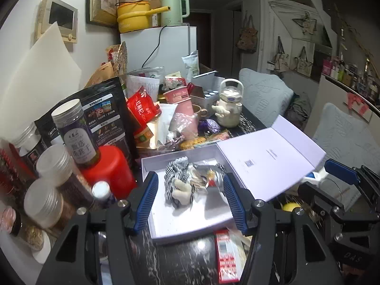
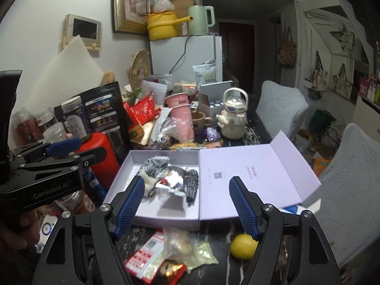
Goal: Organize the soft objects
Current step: 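Withdraw both tools from the box toward the loose packets on the table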
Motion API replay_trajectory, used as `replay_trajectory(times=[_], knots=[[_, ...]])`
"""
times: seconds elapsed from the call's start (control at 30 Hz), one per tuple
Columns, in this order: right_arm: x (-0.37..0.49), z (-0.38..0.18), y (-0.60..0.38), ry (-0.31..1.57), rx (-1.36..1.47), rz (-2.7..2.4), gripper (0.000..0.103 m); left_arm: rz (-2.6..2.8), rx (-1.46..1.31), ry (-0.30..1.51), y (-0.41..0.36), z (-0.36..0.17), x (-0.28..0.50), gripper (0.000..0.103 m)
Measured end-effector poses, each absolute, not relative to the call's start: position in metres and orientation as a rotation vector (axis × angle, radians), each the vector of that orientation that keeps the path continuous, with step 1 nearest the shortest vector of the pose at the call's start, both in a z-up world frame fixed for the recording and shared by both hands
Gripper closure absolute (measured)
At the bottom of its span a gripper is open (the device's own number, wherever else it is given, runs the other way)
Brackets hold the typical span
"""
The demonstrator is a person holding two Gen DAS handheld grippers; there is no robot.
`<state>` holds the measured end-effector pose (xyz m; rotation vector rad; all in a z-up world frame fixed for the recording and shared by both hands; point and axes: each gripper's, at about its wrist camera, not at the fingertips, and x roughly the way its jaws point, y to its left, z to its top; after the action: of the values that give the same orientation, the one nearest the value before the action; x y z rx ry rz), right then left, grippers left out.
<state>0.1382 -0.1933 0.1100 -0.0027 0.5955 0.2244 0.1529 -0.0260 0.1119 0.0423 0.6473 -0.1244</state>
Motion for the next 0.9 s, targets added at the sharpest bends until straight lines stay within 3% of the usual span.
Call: replay_trajectory(times=[0.9], knots=[[0.022,0.043,-0.194,0.706,0.027,0.206,0.028,-0.221,0.062,0.759,-0.034,0.041,0.048,0.047]])
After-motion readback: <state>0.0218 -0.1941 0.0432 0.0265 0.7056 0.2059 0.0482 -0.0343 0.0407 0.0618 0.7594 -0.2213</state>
